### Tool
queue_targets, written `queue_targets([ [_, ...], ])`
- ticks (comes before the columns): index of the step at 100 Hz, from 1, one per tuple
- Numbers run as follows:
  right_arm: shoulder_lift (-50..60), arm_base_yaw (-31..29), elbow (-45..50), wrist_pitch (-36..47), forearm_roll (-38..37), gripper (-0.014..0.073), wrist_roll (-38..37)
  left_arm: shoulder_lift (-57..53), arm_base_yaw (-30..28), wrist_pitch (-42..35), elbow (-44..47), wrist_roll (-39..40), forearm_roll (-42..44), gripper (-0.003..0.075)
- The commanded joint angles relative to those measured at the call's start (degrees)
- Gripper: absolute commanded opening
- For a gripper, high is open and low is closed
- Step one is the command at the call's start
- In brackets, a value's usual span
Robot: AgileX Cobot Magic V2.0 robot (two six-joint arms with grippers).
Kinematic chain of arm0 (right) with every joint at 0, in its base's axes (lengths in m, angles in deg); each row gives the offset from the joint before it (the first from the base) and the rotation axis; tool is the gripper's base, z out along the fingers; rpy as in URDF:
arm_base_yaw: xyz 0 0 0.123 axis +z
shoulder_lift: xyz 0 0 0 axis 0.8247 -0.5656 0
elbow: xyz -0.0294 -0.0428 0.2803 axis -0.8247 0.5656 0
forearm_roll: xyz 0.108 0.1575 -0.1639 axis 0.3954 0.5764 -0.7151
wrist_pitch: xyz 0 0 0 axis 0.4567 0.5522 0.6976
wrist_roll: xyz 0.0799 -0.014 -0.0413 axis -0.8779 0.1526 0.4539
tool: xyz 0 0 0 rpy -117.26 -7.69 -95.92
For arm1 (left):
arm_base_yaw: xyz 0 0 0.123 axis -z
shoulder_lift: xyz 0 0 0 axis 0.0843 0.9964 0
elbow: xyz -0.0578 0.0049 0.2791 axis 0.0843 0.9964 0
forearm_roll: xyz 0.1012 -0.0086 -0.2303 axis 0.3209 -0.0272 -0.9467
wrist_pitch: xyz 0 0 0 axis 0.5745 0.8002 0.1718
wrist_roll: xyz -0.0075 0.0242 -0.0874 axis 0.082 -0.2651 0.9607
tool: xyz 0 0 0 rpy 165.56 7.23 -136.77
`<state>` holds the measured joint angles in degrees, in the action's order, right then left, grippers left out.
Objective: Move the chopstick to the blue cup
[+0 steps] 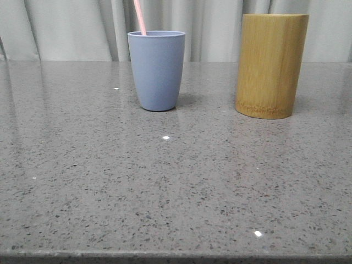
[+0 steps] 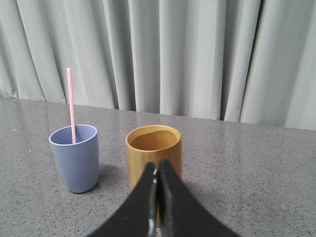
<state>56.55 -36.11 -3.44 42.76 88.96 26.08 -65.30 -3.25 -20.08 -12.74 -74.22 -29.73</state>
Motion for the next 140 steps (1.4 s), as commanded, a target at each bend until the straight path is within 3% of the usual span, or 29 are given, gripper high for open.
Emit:
queue_targets([
  [1, -0.39, -0.31, -1.41, 4.65, -0.52, -0.007, 0.59, -2.07, -1.71, -5.92, 1.47, -0.33, -1.33, -0.0019],
  [16, -0.39, -0.31, -1.41, 4.65, -0.52, -0.007, 0.59, -7.45, -3.76, -8.75, 7.83, -0.36, -2.51, -0.0019],
  [28, -0.44, -0.31, -1.41, 4.66, -0.52, -0.007, 0.59, -7.49, -3.9, -4.91, 7.71, -0.46, -2.87, -0.0019],
  [140, -0.51, -0.31, -1.41, 4.6, -0.52, -0.007, 0.59, -7.49, -3.77, -5.89, 7.71, -0.46, -2.87, -0.0019],
])
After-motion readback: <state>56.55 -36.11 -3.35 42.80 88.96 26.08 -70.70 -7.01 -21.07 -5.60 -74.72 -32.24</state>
